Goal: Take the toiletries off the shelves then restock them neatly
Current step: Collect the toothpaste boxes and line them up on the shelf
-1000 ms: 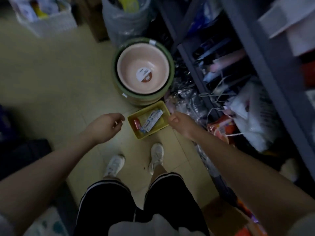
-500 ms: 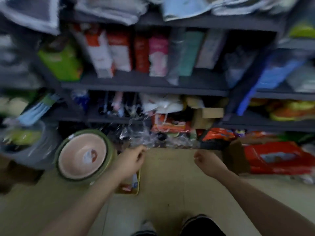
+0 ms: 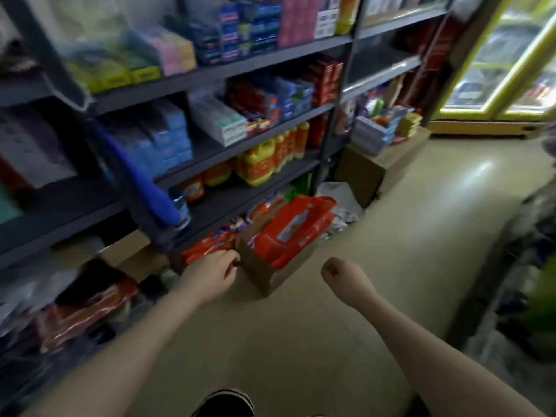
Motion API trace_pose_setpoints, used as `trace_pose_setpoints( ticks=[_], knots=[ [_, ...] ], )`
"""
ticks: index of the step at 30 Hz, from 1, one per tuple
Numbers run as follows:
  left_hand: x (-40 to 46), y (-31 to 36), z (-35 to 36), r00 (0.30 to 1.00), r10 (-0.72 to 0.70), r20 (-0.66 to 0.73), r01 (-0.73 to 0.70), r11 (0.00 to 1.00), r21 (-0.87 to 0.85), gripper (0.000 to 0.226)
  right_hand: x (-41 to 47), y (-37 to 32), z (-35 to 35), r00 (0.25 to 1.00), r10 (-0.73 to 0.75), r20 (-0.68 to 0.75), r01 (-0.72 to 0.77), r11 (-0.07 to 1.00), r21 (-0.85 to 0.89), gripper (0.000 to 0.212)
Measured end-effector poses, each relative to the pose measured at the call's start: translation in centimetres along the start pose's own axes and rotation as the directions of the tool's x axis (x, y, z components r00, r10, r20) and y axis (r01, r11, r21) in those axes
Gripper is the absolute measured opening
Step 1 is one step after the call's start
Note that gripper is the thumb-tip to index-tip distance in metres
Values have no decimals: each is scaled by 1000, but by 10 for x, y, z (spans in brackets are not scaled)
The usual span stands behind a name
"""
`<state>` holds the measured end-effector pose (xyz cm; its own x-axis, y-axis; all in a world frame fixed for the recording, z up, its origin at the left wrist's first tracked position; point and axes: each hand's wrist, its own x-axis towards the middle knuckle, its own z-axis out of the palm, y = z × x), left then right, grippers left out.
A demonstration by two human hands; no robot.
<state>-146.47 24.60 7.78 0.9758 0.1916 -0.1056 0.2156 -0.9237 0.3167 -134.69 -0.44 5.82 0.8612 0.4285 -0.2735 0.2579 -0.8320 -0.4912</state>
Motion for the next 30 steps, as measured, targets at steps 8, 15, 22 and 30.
trace_pose_setpoints(
  ticks=[8,15,22,30],
  knots=[
    [164,40,12,973,-19,230,-18,987,158,20,88,40,-113,966,-73,-249,85,996,39,18],
    [346,98,16,957,147,251,-186,972,140,25,197,105,-184,955,61,-289,-45,997,62,21],
    [482,214,-2,901,406,153,-413,911,16,26,289,200,-243,911,315,-268,-284,947,149,22],
    [640,336,9,834,538,126,-545,838,27,29,421,318,-328,928,328,-177,-312,943,113,30]
  ],
)
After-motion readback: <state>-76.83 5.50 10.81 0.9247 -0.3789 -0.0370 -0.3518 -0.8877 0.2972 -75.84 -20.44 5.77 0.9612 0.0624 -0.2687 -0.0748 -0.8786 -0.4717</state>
